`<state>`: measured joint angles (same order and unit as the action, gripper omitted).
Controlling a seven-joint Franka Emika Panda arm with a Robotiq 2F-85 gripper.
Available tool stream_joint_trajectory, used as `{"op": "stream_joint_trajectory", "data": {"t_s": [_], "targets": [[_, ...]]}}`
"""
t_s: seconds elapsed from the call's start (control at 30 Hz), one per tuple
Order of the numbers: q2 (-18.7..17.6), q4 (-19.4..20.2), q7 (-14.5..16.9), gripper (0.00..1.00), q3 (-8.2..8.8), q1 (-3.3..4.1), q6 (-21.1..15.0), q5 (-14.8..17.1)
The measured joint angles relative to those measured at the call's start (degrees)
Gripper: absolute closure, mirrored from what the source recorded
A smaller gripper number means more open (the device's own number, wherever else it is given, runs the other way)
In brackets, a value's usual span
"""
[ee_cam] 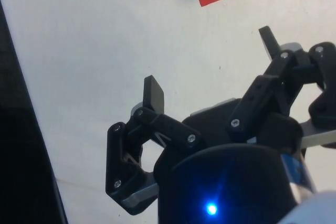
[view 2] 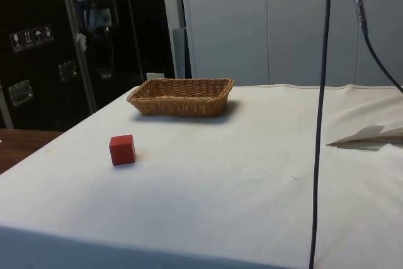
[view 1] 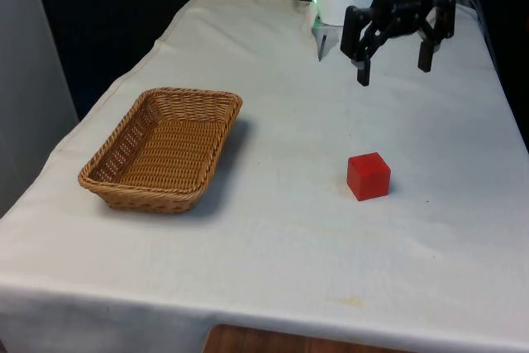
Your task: Pick up the cube and place it into the basket.
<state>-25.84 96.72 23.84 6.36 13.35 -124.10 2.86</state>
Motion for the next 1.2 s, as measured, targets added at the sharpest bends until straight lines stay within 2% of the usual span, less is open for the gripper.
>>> {"op": "stream_joint_trajectory", "data": {"t_s": [0.83,1.2], "targets": [[-6.36,-1.2,-0.17,0.0,-0.57,0.11,-4.24,-0.06],[-8.82,-2.23,-0.17,0.0,-0.57,0.23,-4.87,-0.11]]}}
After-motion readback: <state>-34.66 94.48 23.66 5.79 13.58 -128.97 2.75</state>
